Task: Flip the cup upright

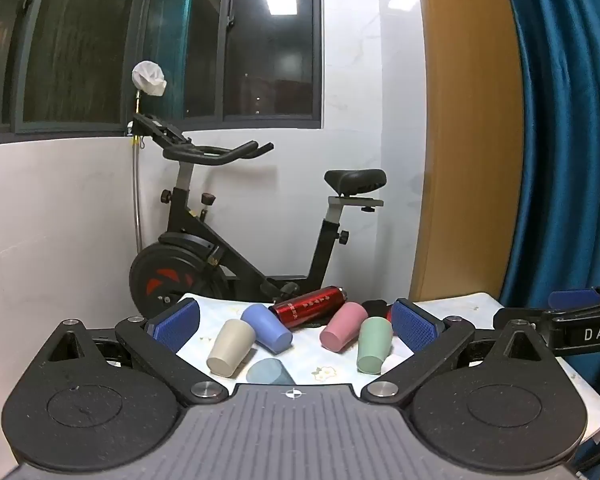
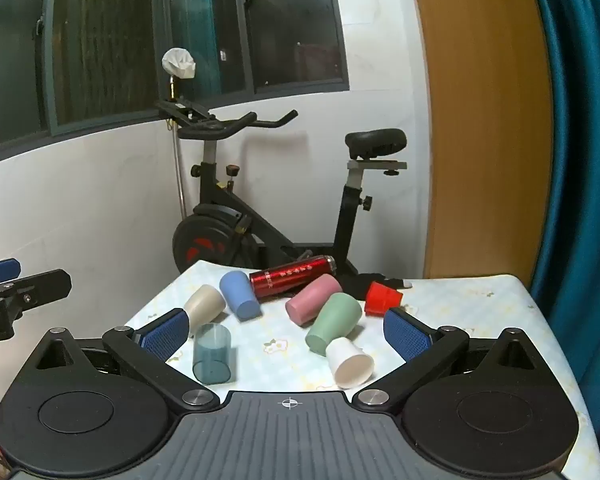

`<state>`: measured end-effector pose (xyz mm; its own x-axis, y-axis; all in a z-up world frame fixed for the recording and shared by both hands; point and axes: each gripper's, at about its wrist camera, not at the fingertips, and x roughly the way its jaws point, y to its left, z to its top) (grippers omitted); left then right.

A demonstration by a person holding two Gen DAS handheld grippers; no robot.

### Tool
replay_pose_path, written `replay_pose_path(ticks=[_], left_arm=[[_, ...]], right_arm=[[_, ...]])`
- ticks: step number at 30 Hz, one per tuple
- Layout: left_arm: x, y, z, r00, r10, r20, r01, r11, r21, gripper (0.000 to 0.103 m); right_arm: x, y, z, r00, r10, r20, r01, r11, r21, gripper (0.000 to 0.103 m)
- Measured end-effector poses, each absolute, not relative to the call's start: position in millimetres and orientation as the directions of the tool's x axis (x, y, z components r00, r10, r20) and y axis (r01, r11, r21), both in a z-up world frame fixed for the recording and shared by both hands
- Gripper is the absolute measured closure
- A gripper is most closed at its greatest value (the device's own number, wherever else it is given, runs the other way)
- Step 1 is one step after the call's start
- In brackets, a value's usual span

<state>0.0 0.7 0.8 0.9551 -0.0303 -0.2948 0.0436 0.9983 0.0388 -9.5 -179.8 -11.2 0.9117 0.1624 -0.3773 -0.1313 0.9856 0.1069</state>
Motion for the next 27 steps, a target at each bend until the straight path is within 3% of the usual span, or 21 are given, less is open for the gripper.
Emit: replay_pose_path(ticks=[27], left_arm=[[-2.3, 1.1, 0.0, 0.961, -0.006, -0.275, 0.018, 0.999, 0.041, 0.000]], right_arm=[[-8.0, -177.4, -7.7, 0.918, 0.153, -0.365, -0.130, 0.988, 0.089, 0.000]])
